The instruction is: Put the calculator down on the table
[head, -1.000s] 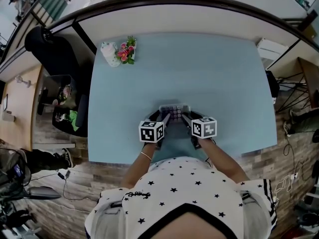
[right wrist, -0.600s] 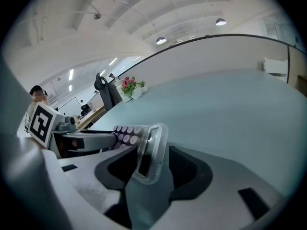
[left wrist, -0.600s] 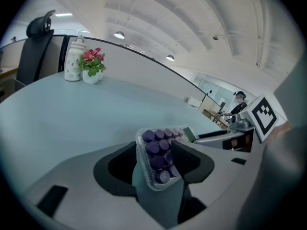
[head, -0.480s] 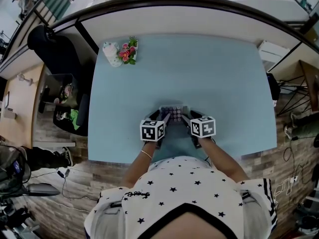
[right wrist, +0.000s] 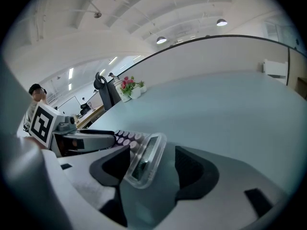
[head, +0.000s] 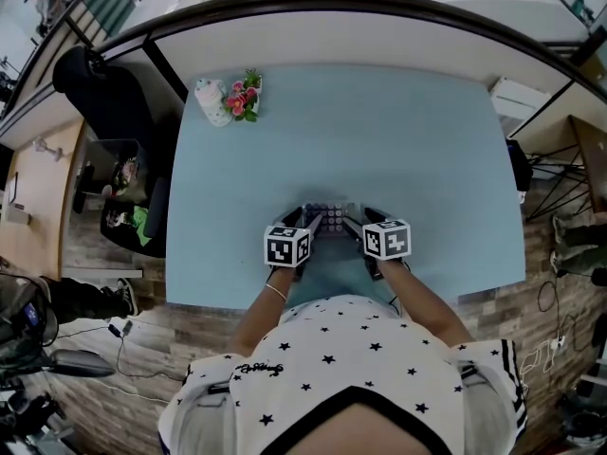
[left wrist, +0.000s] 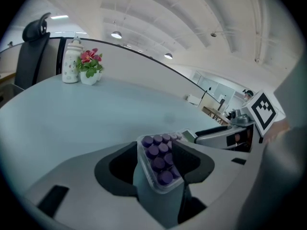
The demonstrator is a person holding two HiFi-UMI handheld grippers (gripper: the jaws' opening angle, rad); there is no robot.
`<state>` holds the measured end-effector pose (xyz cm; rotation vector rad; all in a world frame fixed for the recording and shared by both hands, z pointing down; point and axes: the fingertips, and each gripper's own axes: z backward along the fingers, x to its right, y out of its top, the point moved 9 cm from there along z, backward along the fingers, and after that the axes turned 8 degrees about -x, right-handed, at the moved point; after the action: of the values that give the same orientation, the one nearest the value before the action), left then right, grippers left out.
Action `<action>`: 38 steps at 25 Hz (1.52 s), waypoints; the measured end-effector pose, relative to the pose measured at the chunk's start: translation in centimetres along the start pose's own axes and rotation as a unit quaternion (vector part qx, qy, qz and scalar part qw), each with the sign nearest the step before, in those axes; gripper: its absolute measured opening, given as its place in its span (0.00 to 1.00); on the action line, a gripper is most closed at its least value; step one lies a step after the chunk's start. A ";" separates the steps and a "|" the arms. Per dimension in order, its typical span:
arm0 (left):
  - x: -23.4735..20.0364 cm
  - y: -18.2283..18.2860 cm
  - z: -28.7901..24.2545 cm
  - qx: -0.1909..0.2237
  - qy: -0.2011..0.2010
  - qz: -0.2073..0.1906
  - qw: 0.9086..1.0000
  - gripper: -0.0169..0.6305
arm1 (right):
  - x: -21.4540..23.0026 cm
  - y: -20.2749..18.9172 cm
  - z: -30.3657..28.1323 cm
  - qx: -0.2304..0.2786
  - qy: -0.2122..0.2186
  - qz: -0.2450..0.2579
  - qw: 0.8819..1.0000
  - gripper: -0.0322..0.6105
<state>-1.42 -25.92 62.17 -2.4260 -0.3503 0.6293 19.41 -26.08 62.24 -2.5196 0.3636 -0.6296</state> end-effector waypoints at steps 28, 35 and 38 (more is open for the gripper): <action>2.8 6.8 10.7 0.254 -0.001 -0.103 0.962 0.09 | -4.2 7.5 9.3 0.263 0.042 0.050 0.963 0.04; 3.6 6.7 10.9 0.256 -0.009 -0.104 0.961 0.09 | -4.8 7.7 9.7 0.261 0.051 0.059 0.962 0.04; 3.8 6.6 10.8 0.253 -0.009 -0.104 0.962 0.09 | -4.6 7.5 9.8 0.260 0.050 0.056 0.963 0.04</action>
<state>-3.06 -24.42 49.14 -1.8680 -0.3921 0.5662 19.37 -26.57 49.06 -1.9596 0.3236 -0.7040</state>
